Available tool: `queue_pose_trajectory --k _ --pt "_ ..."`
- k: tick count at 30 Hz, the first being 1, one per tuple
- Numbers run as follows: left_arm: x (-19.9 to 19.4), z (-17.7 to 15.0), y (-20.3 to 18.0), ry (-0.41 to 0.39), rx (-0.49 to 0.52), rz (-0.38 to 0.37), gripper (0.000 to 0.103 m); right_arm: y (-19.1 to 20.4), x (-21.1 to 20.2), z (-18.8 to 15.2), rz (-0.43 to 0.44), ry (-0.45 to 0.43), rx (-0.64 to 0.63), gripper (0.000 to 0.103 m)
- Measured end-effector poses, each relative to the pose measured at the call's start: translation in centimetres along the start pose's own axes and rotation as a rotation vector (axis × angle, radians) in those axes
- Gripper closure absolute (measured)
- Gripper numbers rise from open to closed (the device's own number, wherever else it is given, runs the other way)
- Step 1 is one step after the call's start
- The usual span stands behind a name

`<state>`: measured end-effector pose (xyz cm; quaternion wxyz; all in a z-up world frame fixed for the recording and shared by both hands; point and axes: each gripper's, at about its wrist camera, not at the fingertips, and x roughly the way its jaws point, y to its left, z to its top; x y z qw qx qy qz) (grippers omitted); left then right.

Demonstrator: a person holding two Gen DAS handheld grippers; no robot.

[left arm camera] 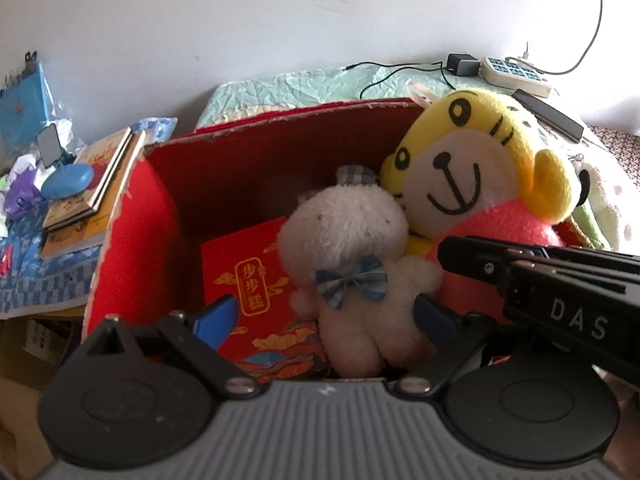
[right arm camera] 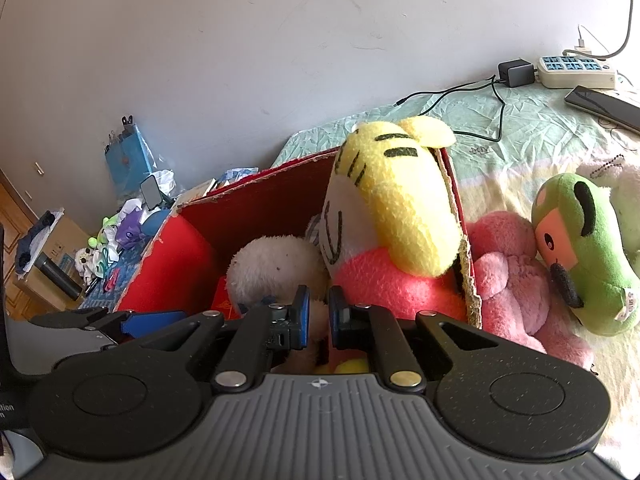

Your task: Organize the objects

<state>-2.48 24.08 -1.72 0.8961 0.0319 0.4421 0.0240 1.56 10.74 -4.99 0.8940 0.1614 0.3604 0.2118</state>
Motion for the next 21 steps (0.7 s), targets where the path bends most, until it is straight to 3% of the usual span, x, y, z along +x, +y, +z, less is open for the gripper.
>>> queue_pose_trajectory --k 14,21 --pt "0.0 0.0 0.0 0.000 -0.014 0.025 0.008 -0.2 -0.1 0.1 0.021 0.002 0.006 0.094" --pt "-0.6 0.2 0.0 0.012 -0.030 0.044 0.008 -0.4 -1.6 0.7 0.052 -0.012 0.015 0.080"
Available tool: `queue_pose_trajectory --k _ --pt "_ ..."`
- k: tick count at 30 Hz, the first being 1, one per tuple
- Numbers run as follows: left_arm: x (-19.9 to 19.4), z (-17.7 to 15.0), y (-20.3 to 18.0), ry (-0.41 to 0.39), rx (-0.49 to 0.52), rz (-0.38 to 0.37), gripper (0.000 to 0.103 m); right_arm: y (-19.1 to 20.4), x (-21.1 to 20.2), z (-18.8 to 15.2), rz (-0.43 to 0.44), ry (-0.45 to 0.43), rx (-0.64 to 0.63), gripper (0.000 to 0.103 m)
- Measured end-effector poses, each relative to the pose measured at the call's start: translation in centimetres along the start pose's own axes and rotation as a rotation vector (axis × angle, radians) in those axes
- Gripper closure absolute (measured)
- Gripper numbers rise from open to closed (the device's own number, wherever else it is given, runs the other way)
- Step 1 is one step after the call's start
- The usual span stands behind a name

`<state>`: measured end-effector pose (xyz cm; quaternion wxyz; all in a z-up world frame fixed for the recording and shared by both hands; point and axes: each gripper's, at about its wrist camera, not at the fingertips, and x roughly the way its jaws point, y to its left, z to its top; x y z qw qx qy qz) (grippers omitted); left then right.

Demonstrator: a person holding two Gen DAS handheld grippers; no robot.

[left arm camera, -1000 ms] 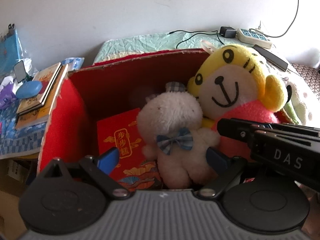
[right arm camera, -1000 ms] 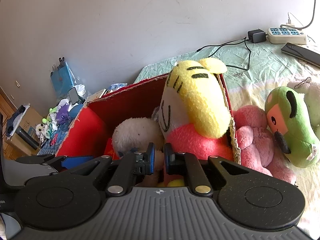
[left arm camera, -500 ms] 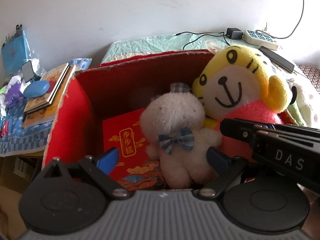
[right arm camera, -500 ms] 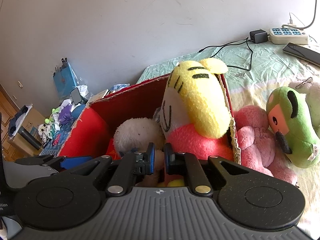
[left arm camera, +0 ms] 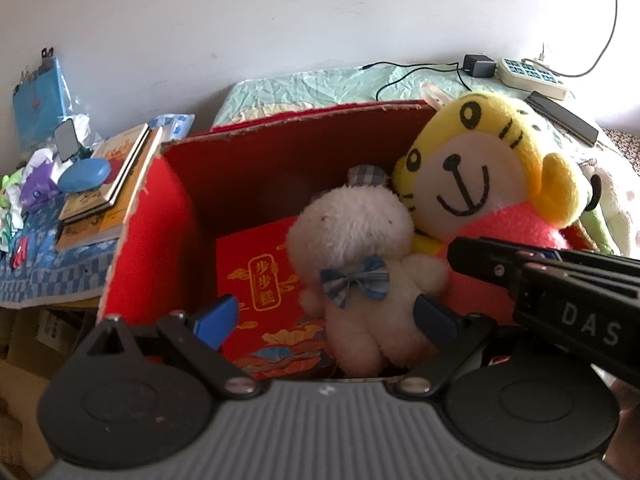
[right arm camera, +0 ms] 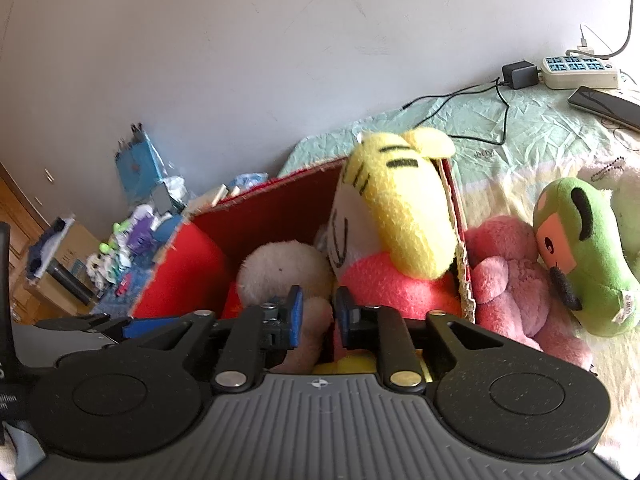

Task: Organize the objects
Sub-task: 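Move the right gripper back toward the white plush lying on the bed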

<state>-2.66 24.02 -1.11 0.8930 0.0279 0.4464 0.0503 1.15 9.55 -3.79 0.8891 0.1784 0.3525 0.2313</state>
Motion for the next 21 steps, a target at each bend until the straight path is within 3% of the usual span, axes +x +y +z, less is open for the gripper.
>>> queue_pose_trajectory --k 21 --pt "-7.4 0.9 -2.1 -0.084 0.006 0.014 0.008 -3.1 -7.3 0.7 0.107 -0.053 0.043 0.077"
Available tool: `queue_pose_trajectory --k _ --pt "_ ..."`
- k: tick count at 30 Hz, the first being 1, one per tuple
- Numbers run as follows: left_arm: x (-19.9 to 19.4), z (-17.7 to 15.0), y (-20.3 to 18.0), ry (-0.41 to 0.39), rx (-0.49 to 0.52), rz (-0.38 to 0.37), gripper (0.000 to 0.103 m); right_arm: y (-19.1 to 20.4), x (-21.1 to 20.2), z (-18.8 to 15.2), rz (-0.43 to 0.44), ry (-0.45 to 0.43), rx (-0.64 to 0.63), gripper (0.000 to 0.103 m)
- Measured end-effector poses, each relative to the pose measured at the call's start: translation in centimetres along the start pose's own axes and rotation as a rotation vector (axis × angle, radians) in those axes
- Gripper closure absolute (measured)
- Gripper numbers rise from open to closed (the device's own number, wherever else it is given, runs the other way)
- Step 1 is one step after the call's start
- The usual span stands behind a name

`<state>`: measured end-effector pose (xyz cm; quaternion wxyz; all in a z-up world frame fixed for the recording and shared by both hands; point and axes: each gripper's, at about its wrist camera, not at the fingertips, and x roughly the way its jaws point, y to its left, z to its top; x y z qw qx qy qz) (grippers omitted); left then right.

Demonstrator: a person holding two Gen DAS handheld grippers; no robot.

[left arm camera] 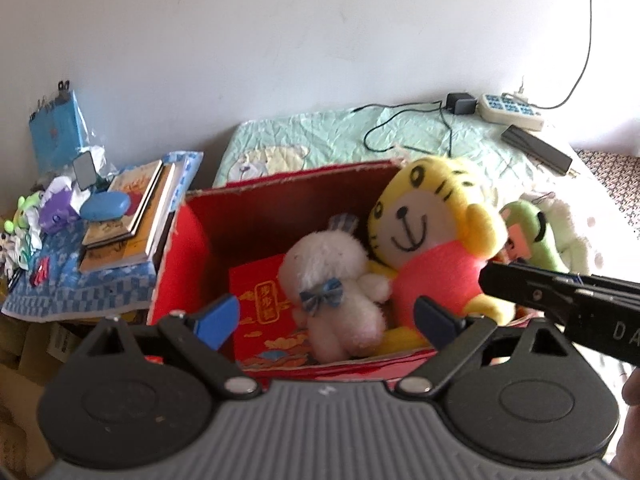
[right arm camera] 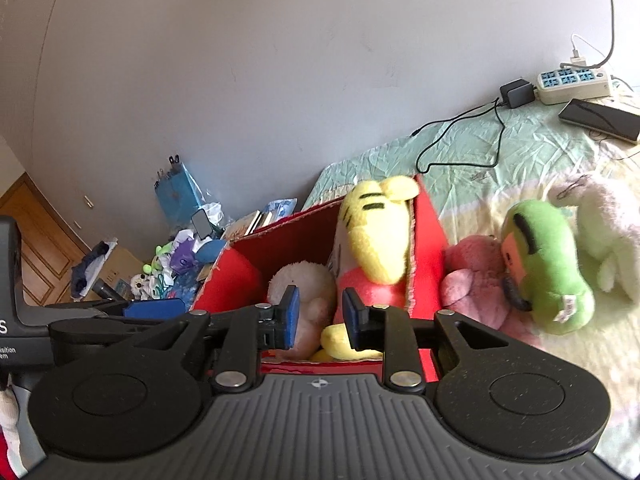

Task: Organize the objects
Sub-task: 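Move the right gripper back toward the white plush lying on the bed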

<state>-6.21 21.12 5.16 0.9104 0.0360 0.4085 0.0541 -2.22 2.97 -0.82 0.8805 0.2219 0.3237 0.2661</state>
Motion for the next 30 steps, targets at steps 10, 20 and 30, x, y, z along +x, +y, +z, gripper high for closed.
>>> queue_pose_trajectory --k 10,20,30 --pt "-2.8 1.0 -5.6 -0.061 0.042 -0.076 0.008 -6.0 -4.6 0.7 -0.073 -0.025 0.041 0.076" --pt "-2.1 1.4 -13.8 -0.059 0.113 -0.239 0.009 -14.2 -7.4 1.1 -0.197 -0.030 0.124 0.075" --pt "3.1 0.2 -20.4 0.026 0.113 -0.374 0.010 -22.0 -6.2 2.9 -0.266 -0.002 0.173 0.065"
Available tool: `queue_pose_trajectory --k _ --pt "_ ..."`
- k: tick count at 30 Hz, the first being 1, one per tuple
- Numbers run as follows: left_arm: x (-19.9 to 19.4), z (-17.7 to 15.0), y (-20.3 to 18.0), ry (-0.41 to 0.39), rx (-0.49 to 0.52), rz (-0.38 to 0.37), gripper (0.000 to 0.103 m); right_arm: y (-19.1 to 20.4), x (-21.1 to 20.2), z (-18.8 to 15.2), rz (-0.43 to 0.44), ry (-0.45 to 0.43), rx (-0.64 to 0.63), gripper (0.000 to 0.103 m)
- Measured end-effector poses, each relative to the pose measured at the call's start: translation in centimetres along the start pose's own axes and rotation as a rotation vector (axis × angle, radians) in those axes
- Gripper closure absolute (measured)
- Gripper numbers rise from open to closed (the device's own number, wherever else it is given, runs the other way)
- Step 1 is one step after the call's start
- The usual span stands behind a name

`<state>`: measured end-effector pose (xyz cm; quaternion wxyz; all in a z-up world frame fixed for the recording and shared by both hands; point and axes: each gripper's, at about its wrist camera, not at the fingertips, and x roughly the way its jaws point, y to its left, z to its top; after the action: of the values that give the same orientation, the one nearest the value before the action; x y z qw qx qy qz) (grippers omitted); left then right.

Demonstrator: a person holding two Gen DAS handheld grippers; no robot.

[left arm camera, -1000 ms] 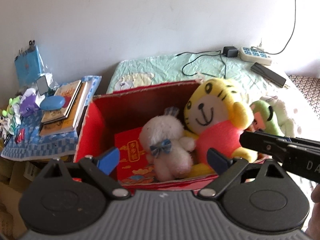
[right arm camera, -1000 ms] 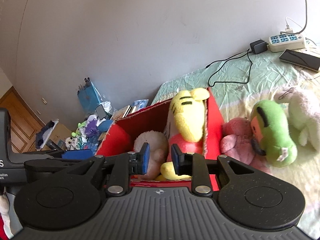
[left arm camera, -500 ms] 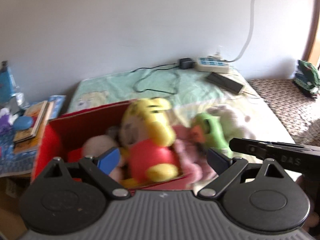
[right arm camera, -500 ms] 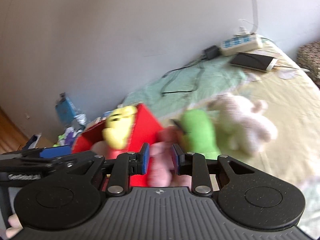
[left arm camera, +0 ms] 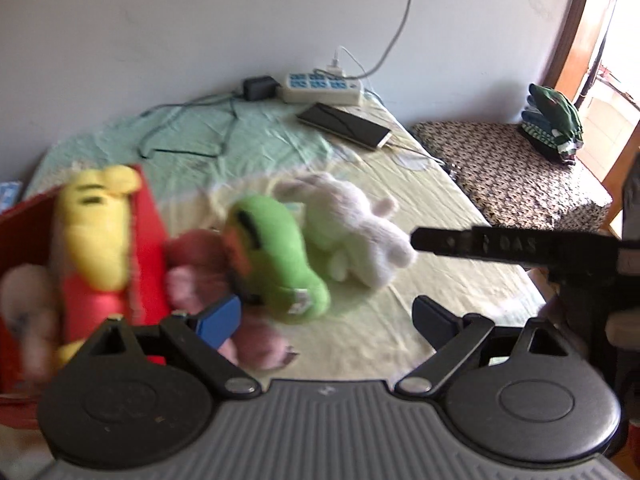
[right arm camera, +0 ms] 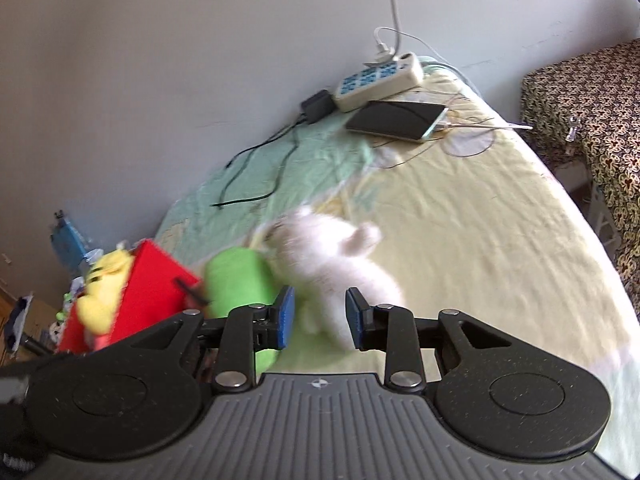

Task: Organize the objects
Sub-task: 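Move the right gripper back toward the white plush lying on the bed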

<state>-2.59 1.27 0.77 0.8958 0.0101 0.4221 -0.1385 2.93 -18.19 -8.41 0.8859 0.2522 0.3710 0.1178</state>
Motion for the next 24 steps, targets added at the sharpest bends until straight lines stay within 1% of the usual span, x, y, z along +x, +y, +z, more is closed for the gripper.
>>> queue_pose_trajectory --k 3,6,10,13,16,17,19,21,23,24 --pt "1.8 0.0 -1.0 0.004 0.003 -0.029 0.010 -1.9 1.5 1.0 0.005 0.017 0.055 0.064" --pt "3.3 0.3 -2.0 0.007 0.015 -0.055 0.010 -3.5 3.0 1.9 0.044 0.044 0.114 0.063" --pt "5.3 0.8 -2.7 0.018 0.015 -0.080 0.010 -4.6 5.5 2.5 0.066 0.095 0.146 0.063" --pt "6.6 1.3 -2.9 0.026 0.012 -0.083 0.010 -5.2 6.9 2.8 0.109 0.125 0.180 0.063" --pt "7.5 1.5 -3.1 0.033 0.019 -0.082 0.010 -5.8 8.0 3.1 0.164 0.131 0.239 0.064" --pt "7.8 1.6 -3.1 0.036 0.020 -0.081 0.010 -5.9 8.5 3.2 0.185 0.137 0.253 0.065" --pt "8.3 1.8 -3.2 0.045 0.024 -0.070 0.010 -5.7 9.0 3.2 0.214 0.143 0.260 0.078" --pt "8.8 1.8 -3.0 0.054 0.022 -0.062 0.010 -5.4 9.1 3.3 0.246 0.146 0.259 0.087" --pt "9.1 1.9 -2.8 0.062 0.017 -0.059 0.010 -5.0 9.1 3.4 0.266 0.150 0.241 0.093" --pt "9.2 2.0 -2.8 0.064 0.015 -0.056 0.010 -4.7 8.9 3.4 0.266 0.149 0.222 0.094"
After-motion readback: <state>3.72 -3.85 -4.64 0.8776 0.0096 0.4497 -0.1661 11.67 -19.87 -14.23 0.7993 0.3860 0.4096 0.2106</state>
